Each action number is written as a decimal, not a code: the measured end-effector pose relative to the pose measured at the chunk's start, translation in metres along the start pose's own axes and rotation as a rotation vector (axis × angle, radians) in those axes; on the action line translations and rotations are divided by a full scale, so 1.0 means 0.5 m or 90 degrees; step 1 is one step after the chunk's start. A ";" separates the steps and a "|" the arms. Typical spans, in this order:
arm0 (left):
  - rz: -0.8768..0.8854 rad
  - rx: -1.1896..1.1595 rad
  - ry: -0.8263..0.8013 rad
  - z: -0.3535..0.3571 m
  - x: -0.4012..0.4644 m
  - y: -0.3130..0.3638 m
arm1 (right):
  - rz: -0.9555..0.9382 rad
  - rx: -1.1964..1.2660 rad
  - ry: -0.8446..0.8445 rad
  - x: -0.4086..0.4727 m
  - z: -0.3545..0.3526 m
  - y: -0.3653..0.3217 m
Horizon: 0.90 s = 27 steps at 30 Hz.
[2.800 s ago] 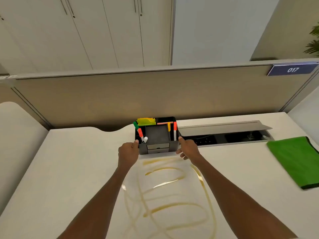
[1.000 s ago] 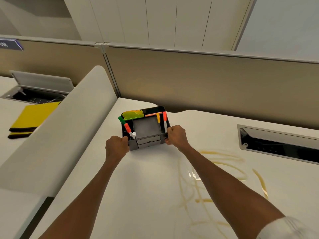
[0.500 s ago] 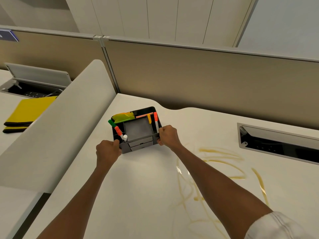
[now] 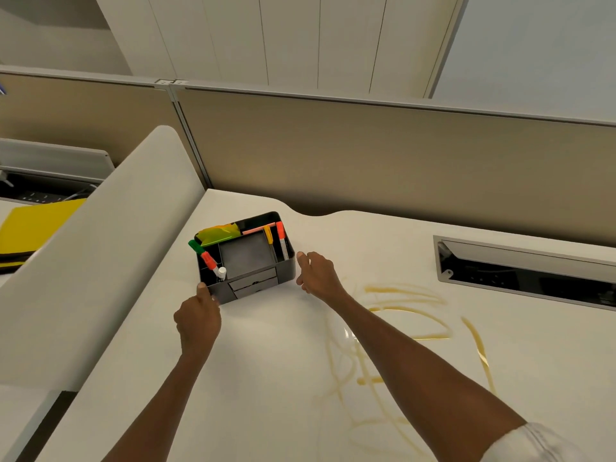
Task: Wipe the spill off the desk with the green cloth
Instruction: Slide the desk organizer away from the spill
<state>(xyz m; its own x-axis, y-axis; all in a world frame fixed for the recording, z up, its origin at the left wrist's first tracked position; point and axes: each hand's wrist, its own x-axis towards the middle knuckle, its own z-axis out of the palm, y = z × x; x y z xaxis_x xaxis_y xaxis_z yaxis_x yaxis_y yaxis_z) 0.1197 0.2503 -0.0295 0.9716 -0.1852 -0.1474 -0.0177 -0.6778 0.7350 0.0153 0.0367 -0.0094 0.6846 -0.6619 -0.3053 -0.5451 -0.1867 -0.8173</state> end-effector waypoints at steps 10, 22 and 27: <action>0.100 -0.050 -0.032 0.090 -0.165 0.019 | -0.079 -0.087 0.157 -0.118 -0.164 0.104; 0.368 0.102 -0.163 0.170 -0.312 0.090 | -0.070 -0.111 0.338 -0.275 -0.341 0.284; 0.458 0.120 -0.195 0.225 -0.387 0.155 | -0.011 -0.114 0.373 -0.342 -0.428 0.384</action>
<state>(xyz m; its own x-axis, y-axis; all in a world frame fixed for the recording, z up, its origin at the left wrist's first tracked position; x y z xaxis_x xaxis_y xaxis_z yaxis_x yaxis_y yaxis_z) -0.0965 0.1534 -0.0183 0.5998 -0.7904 0.1244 -0.6805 -0.4221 0.5989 -0.3098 -0.0416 -0.0095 0.3414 -0.9374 0.0681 -0.6447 -0.2863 -0.7088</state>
